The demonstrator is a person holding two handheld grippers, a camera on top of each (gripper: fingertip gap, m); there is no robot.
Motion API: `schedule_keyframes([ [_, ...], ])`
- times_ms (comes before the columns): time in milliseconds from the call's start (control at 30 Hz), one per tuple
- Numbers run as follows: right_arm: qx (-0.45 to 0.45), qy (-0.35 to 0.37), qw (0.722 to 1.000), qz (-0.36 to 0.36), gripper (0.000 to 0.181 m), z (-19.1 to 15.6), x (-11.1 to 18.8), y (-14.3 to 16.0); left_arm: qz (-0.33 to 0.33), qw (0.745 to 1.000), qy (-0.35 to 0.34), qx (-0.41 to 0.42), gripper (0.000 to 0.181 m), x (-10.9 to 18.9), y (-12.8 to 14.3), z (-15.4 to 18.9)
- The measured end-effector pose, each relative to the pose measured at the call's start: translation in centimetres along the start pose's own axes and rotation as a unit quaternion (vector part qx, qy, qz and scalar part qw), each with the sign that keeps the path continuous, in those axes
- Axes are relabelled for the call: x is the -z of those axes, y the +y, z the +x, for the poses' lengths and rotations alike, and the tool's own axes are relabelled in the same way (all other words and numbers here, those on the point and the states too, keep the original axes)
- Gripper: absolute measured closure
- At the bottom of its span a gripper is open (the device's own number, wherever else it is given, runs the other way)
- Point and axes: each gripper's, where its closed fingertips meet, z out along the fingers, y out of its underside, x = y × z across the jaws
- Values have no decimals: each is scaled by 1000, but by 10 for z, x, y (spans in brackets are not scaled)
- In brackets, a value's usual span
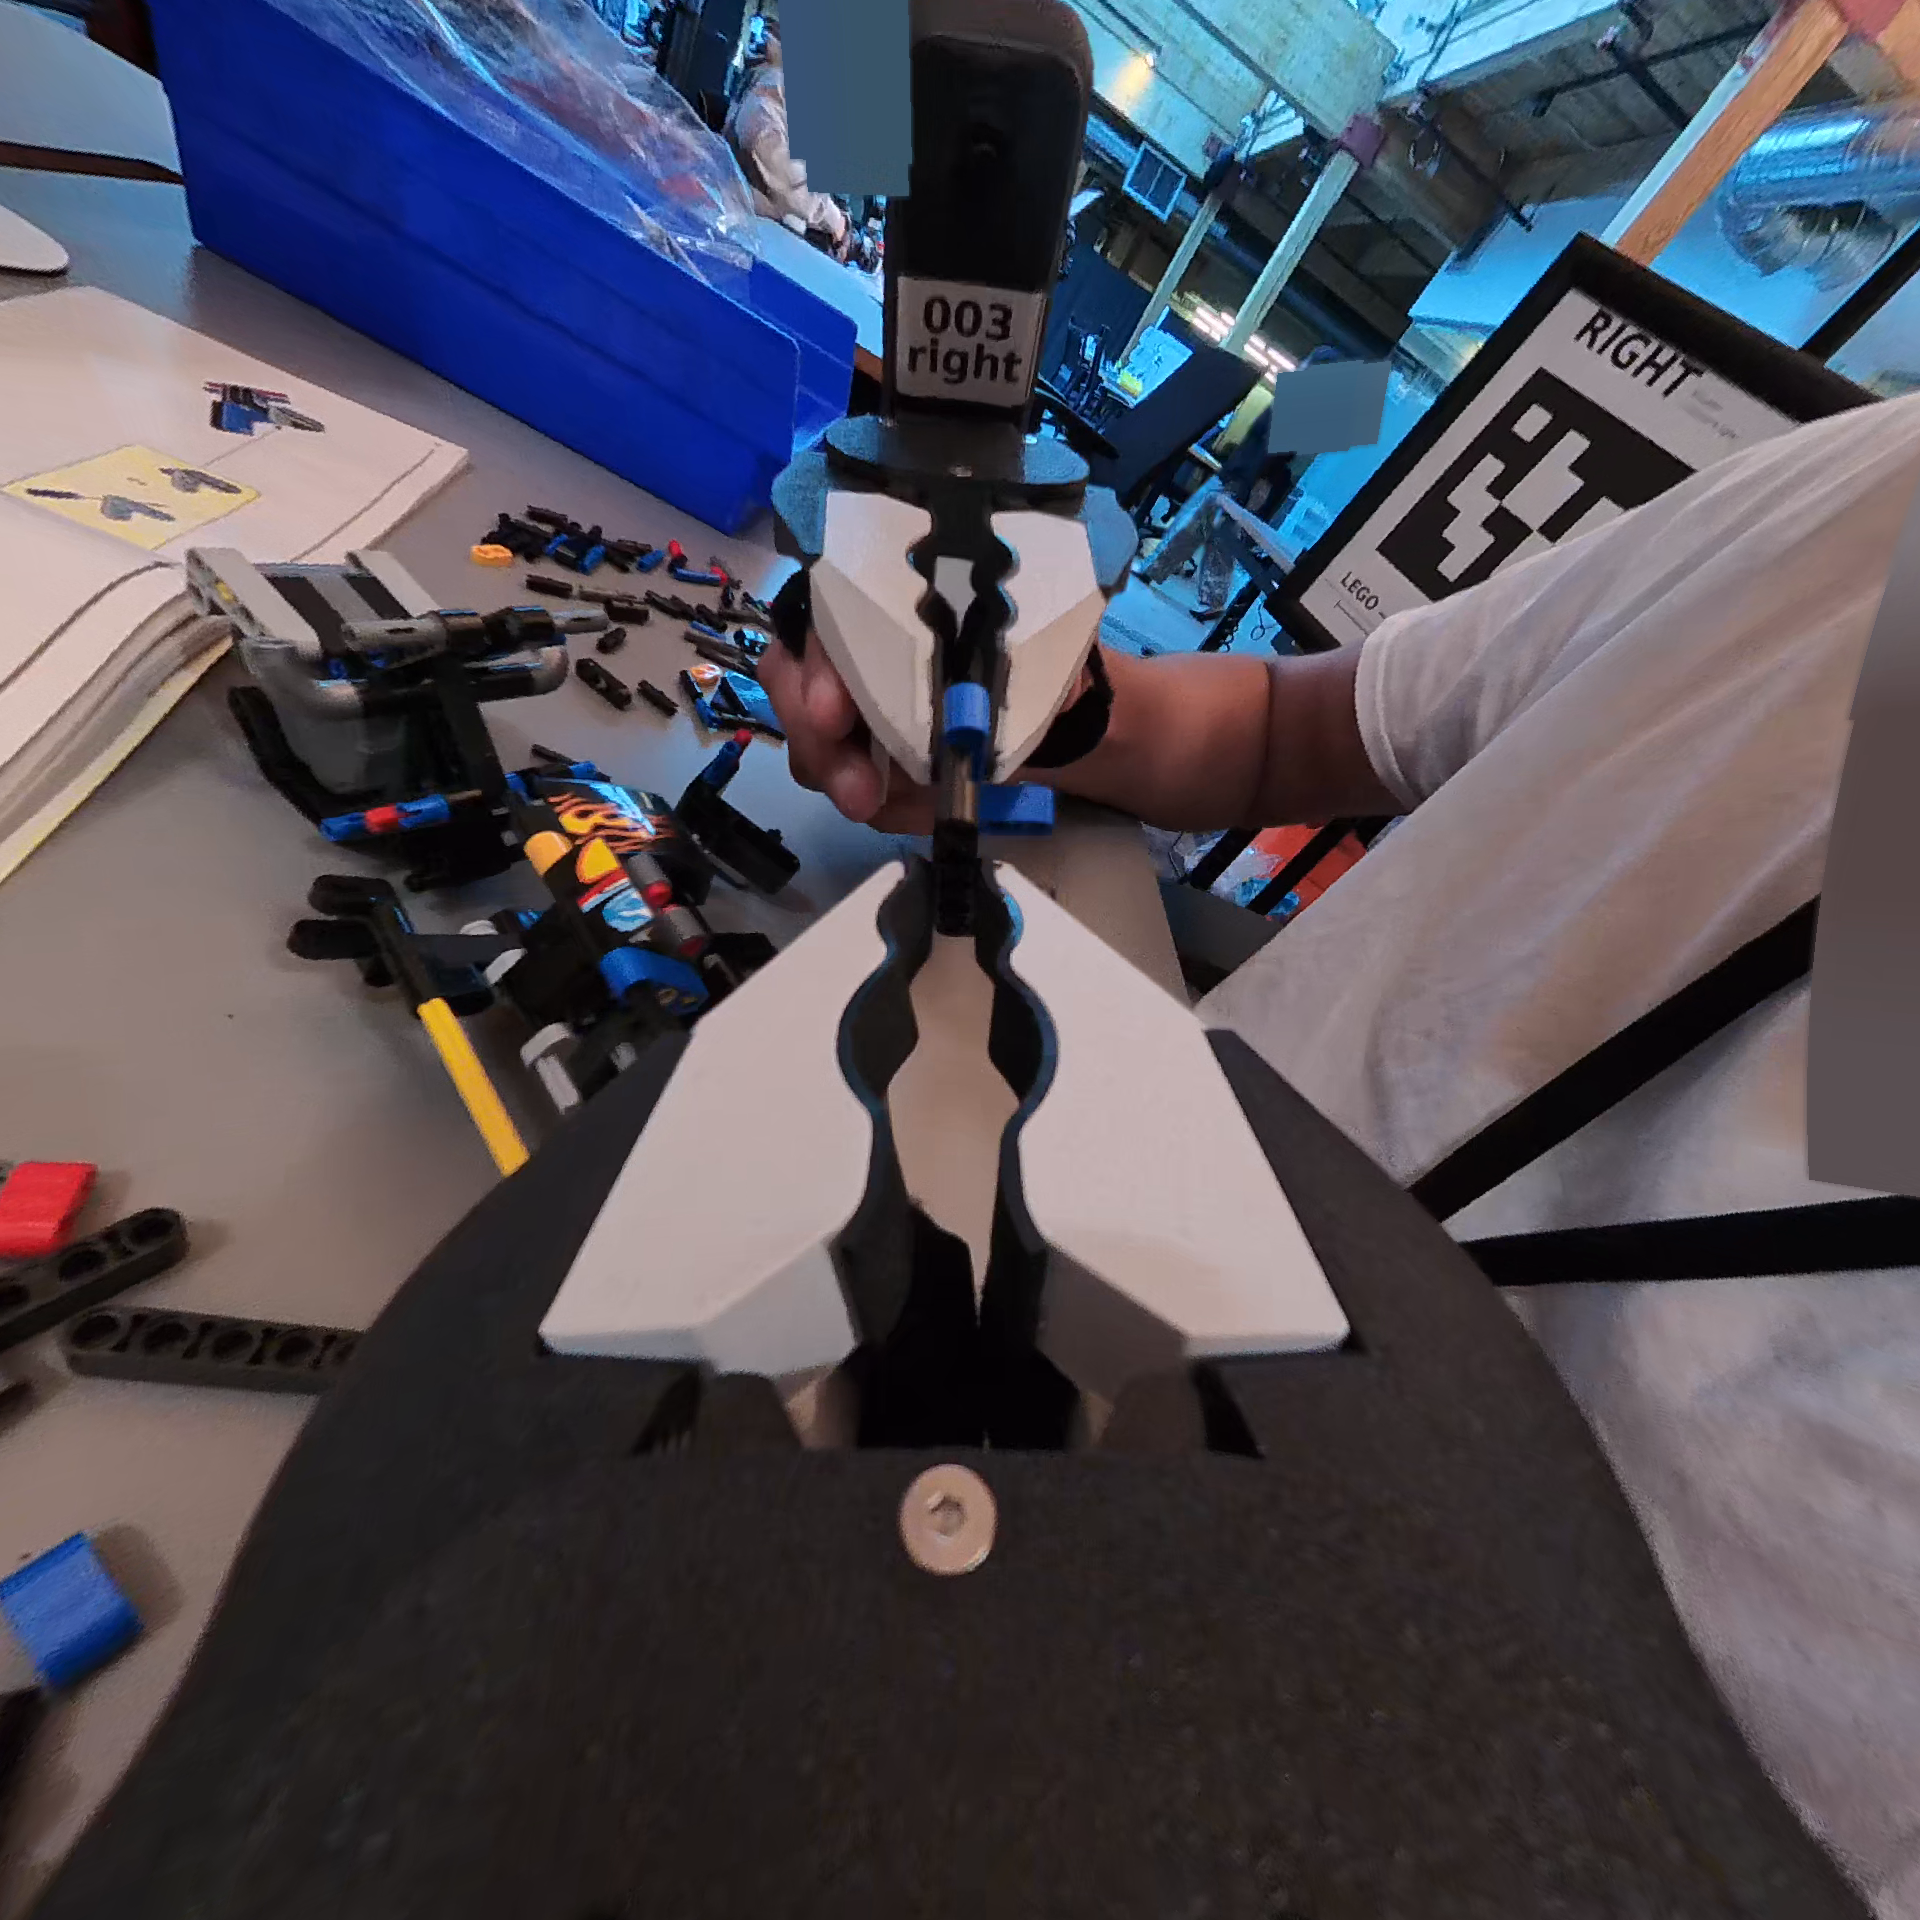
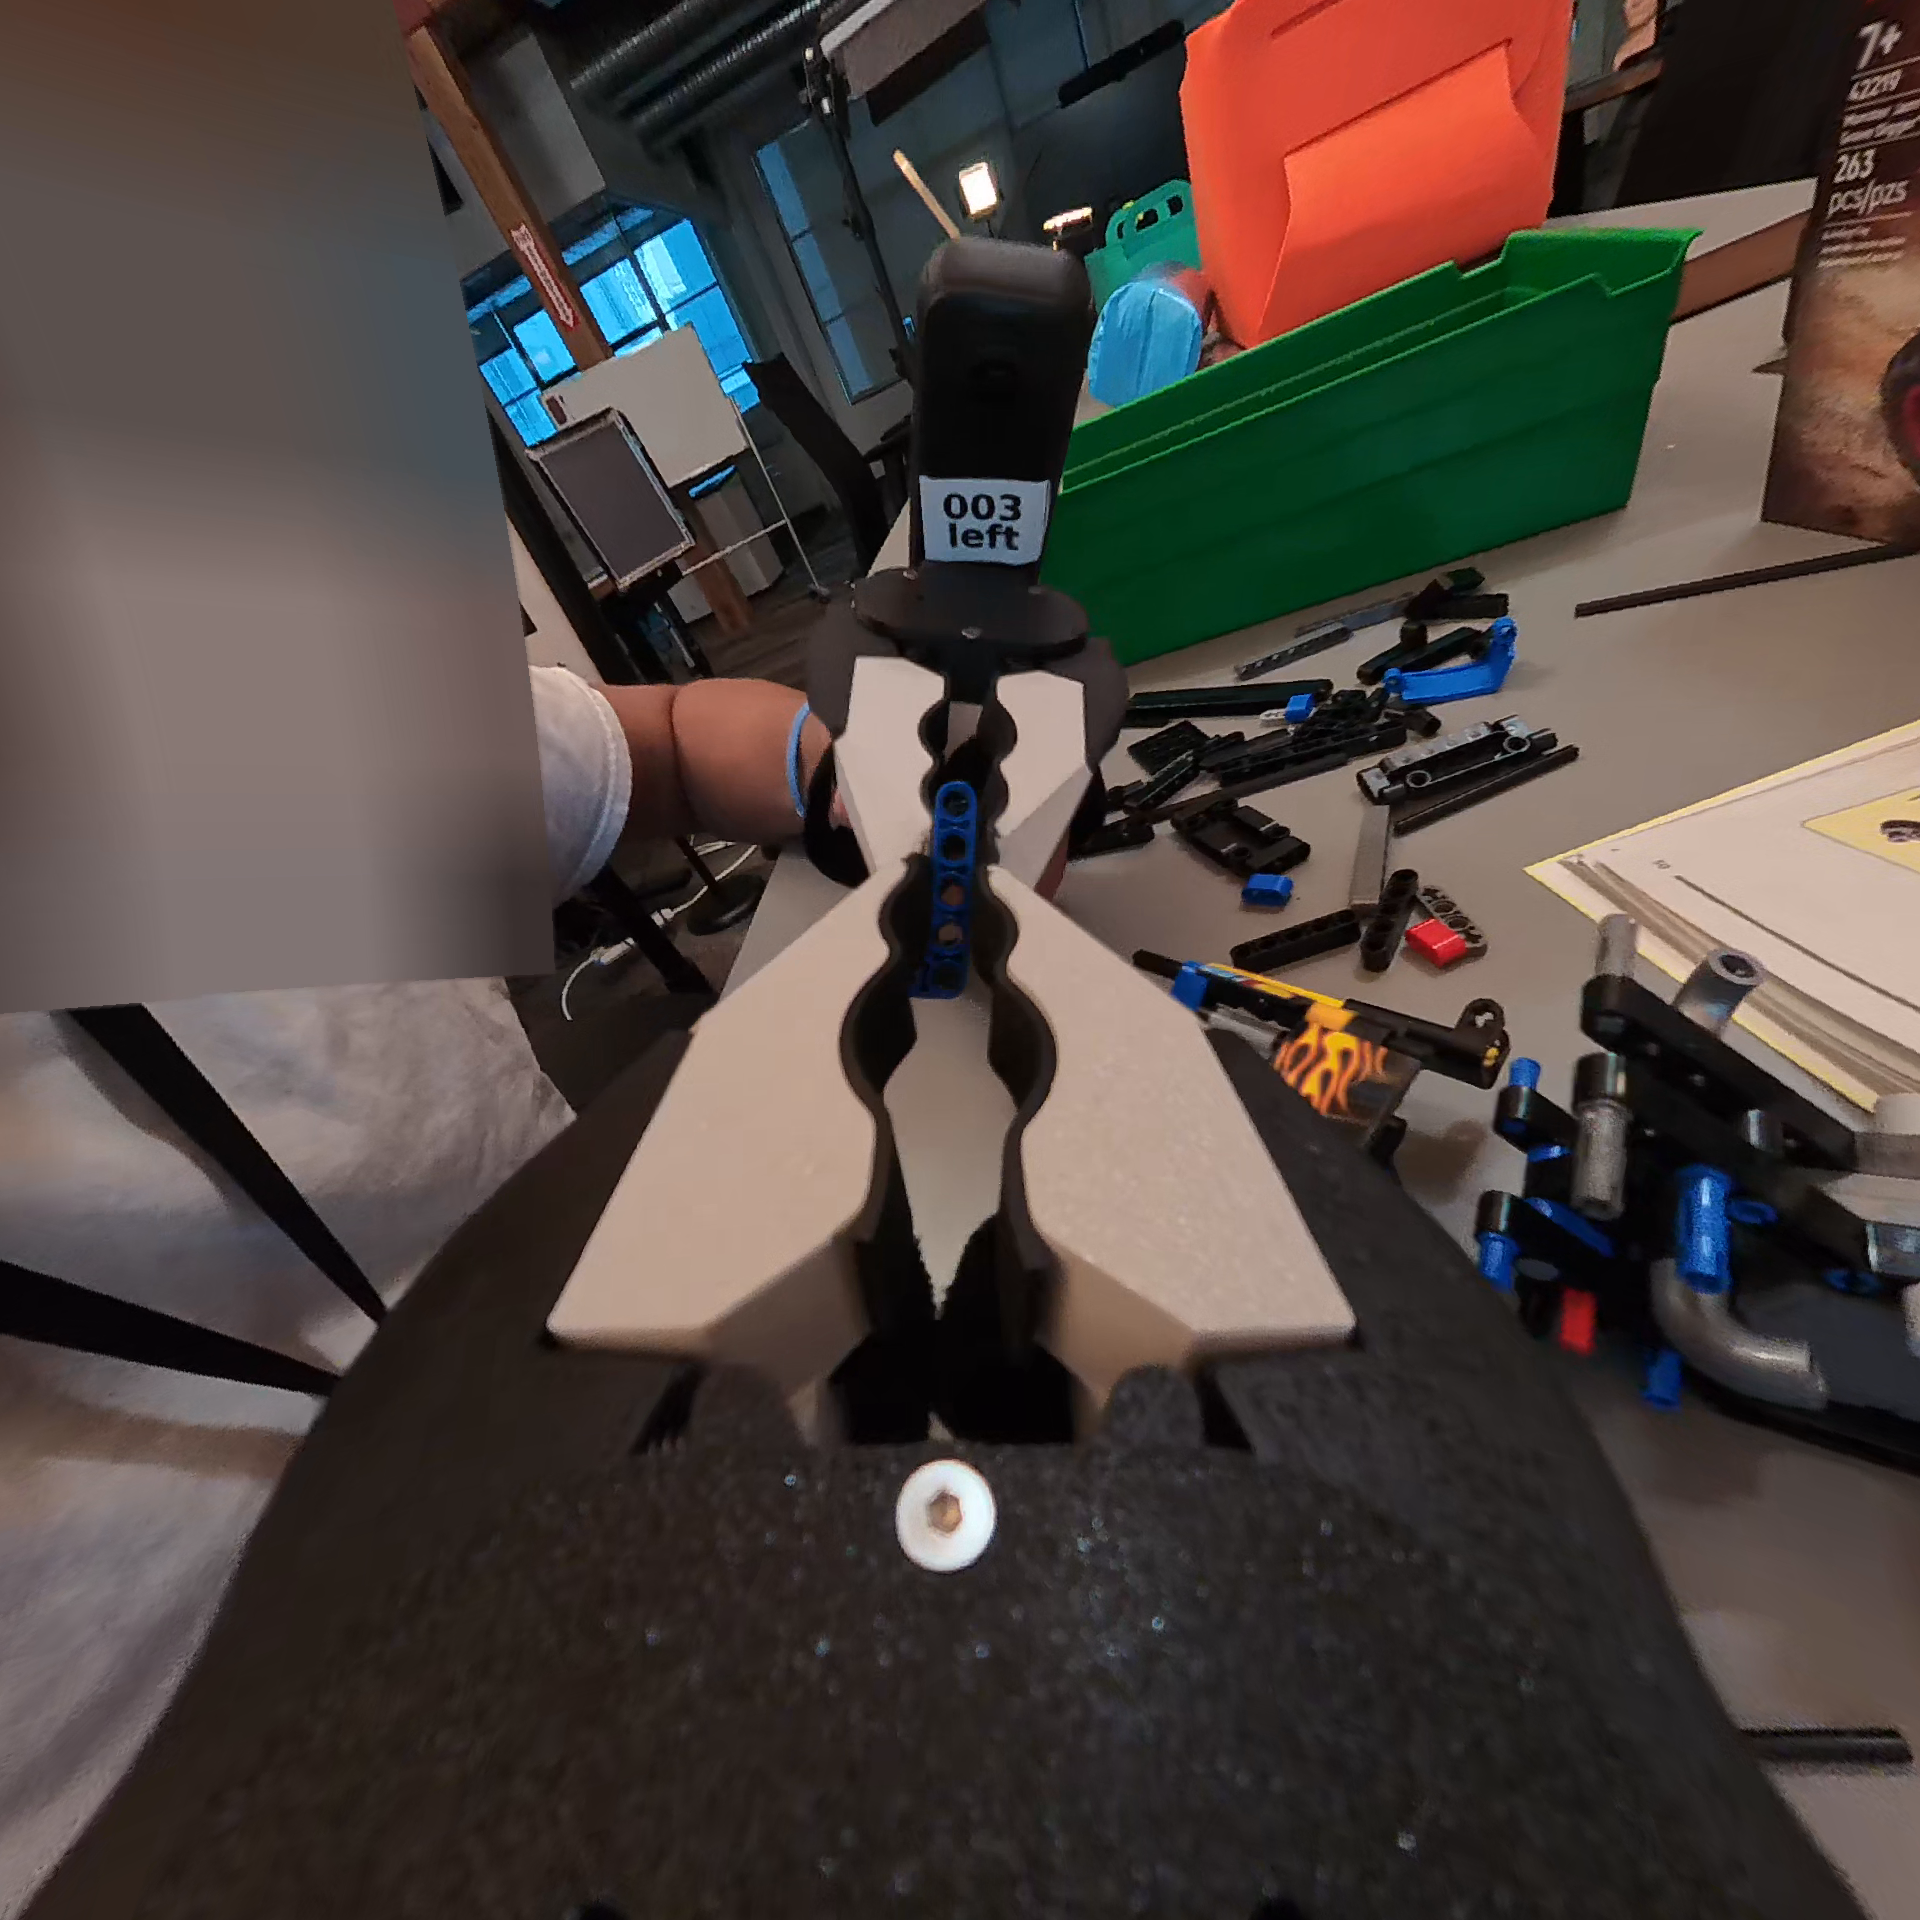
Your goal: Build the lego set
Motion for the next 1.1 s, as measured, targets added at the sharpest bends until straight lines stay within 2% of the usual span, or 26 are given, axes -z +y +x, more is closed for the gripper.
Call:
schedule_keyframes([
  [133, 16, 7, 1000, -14, 175, 2, 1, 5, -46, 998, -24, -28, 175, 3, 13, -5],
  [200, 19, 13, 1000, -9, 175, 5, 8, 1, -135, 986, -67, -73, 176, 8, 41, -15],
  [267, 24, 23, 999, -6, 175, 9, 16, -1, -192, 969, -100, -123, 175, 13, 59, -20],
  [467, 39, 21, 999, -32, 175, 8, 13, 11, -252, 940, -122, -193, 175, 11, 83, -20],
  [700, 33, 18, 998, -42, 175, 7, 11, 16, -261, 933, -127, -214, 175, 11, 87, -22],
  [867, 18, 17, 999, -39, 175, 11, 14, 15, -263, 928, -124, -231, 163, 14, 86, -21],
  [1100, 13, 16, 999, -45, 175, 12, 14, 18, -247, 930, -105, -250, 159, 18, 84, -16],
])
